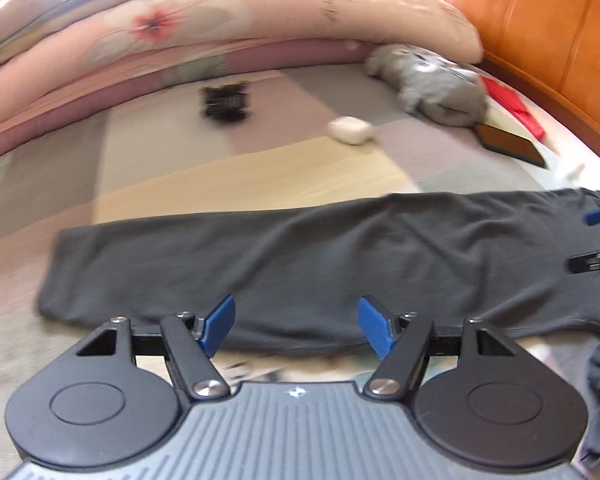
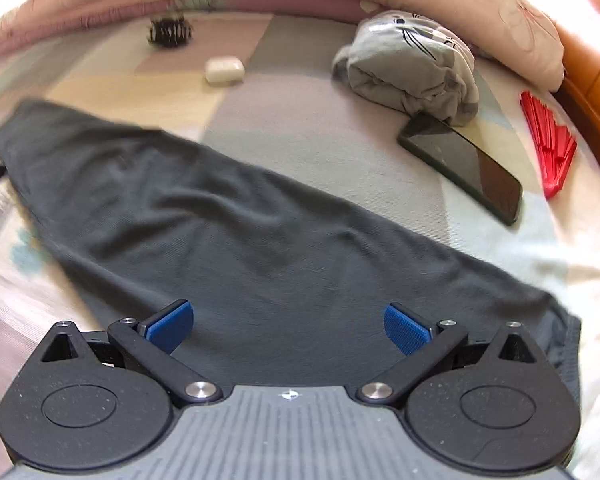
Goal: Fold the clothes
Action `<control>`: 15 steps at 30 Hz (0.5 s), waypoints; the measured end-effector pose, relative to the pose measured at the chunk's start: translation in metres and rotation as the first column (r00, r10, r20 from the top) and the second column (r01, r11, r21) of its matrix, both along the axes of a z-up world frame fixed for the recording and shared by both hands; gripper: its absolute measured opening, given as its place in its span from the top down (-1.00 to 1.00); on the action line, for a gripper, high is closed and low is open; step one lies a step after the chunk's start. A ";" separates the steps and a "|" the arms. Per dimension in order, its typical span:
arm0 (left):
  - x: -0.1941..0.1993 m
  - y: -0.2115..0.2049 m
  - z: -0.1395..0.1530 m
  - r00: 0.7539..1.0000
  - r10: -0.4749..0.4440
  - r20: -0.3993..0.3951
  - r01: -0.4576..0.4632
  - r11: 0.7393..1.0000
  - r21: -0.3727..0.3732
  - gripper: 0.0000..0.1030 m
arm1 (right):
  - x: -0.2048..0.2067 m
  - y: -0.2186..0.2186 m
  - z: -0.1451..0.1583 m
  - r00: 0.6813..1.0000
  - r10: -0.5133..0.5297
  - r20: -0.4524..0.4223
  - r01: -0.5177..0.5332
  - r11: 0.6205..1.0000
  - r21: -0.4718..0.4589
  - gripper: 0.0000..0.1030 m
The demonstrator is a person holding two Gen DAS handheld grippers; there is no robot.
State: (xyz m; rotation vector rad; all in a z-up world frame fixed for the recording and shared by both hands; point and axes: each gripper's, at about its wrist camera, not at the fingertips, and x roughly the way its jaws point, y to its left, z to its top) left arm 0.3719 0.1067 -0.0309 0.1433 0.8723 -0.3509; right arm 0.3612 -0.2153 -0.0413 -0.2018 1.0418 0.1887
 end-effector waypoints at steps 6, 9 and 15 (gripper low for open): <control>-0.008 -0.063 -0.005 0.993 -0.116 0.009 0.116 0.992 -0.047 -0.34 | -0.003 -0.037 -0.031 0.997 -0.066 -0.035 0.068 0.997 0.045 -1.00; -0.014 -0.086 -0.014 0.986 -0.168 0.002 0.168 0.984 -0.059 -0.35 | -0.011 -0.047 -0.034 0.998 -0.065 -0.014 0.066 0.996 0.064 -1.00; -0.024 -0.110 -0.041 0.976 -0.215 -0.026 0.215 0.976 -0.022 -0.35 | -0.012 -0.048 -0.036 1.000 -0.020 -0.002 0.020 0.998 0.063 -1.00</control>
